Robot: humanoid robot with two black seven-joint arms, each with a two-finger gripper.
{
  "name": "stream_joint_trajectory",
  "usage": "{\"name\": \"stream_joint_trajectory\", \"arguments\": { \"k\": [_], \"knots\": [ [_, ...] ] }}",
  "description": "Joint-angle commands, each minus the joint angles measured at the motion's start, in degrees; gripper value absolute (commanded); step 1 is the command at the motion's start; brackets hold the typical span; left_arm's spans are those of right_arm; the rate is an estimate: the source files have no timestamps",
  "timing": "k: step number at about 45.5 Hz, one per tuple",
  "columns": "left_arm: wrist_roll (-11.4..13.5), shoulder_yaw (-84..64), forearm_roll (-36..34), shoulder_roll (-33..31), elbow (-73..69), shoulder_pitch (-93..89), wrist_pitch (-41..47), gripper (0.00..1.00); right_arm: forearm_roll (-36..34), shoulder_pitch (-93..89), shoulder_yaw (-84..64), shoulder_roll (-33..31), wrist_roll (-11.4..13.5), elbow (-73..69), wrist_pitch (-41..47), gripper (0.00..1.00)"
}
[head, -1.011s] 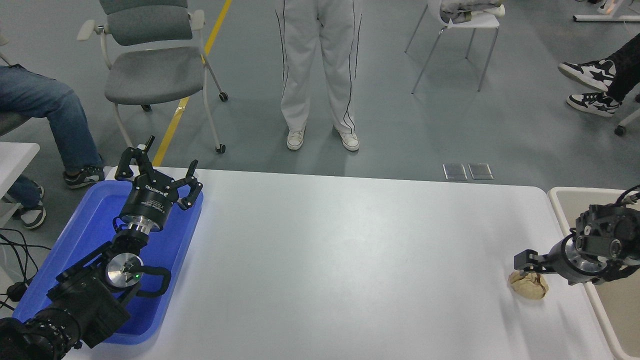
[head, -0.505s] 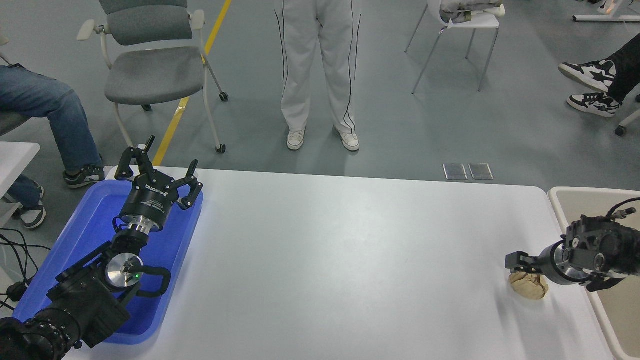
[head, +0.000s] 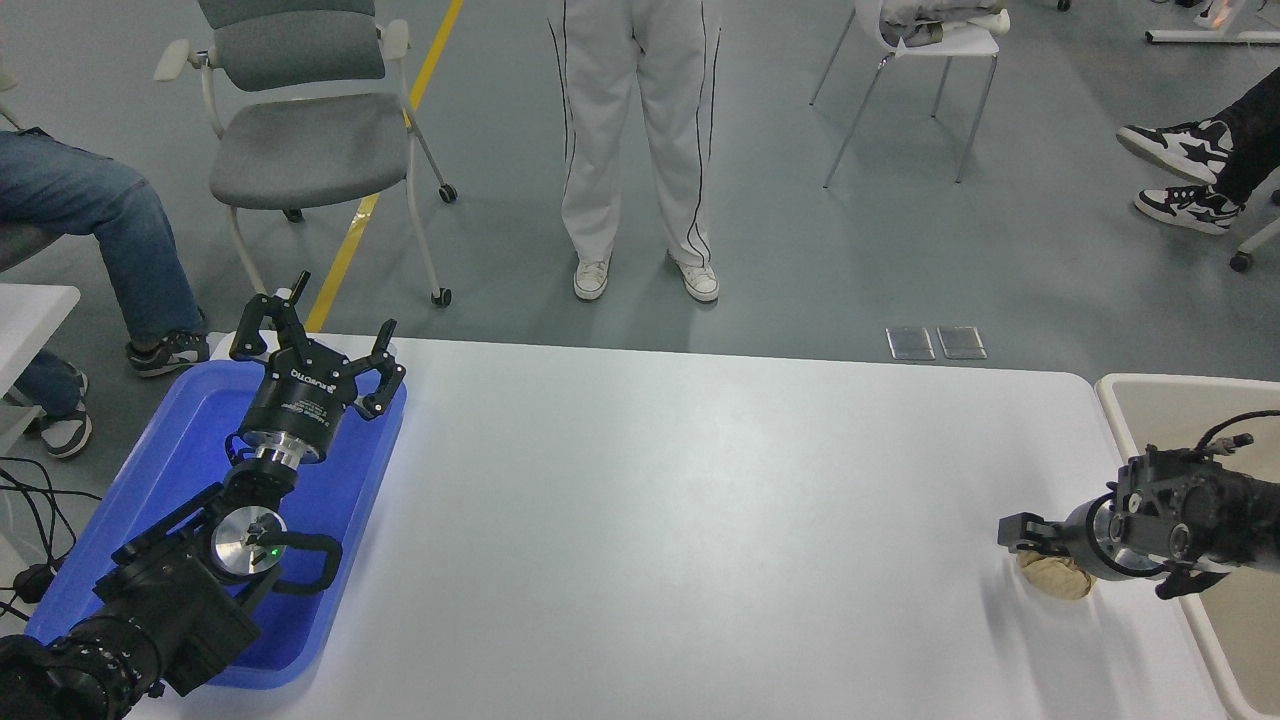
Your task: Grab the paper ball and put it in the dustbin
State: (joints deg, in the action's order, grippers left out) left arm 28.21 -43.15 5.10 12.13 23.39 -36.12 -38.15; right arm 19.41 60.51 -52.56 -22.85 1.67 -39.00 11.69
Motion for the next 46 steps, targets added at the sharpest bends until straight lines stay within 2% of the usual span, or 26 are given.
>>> {"name": "stream_joint_trajectory", "arguments": {
  "k": [1,9,26,30,34,39,44,46],
  "knots": [
    [0.0,0.0,0.0,0.0,-0.01,0.0,0.0,1.0,-0.07,-0.92,0.09,0.52,0.0,0.77,-0.79,1.0],
    [0.0,0.0,0.0,0.0,-0.01,0.0,0.0,1.0,-0.16,-1.18,0.18,0.52,0.0,0.94,-1.32,0.99],
    [0.0,0.0,0.0,0.0,-0.01,0.0,0.0,1.0,-0.6,-1.8,2.28,0.52,0.09,0.51,-1.58,0.84],
    [0.0,0.0,0.0,0.0,-0.01,0.0,0.0,1.0,-0.6,-1.89,2.28,0.44,0.26,0.15,-1.41,0.63],
    [0.0,0.0,0.0,0.0,-0.01,0.0,0.0,1.0,-0.69,-1.8,2.28,0.44,0.79,-0.55,-0.79,0.34],
    [0.0,0.0,0.0,0.0,-0.01,0.0,0.0,1.0,-0.6,-1.63,2.28,0.09,0.79,-1.25,-0.7,0.22],
    [0.0,0.0,0.0,0.0,-0.01,0.0,0.0,1.0,-0.6,-1.54,2.28,-0.44,0.79,-2.39,-0.09,0.02],
    [0.0,0.0,0.0,0.0,0.08,0.0,0.0,1.0,-0.6,-1.36,2.28,-0.88,0.79,-2.92,0.35,0.0]
  ]
}}
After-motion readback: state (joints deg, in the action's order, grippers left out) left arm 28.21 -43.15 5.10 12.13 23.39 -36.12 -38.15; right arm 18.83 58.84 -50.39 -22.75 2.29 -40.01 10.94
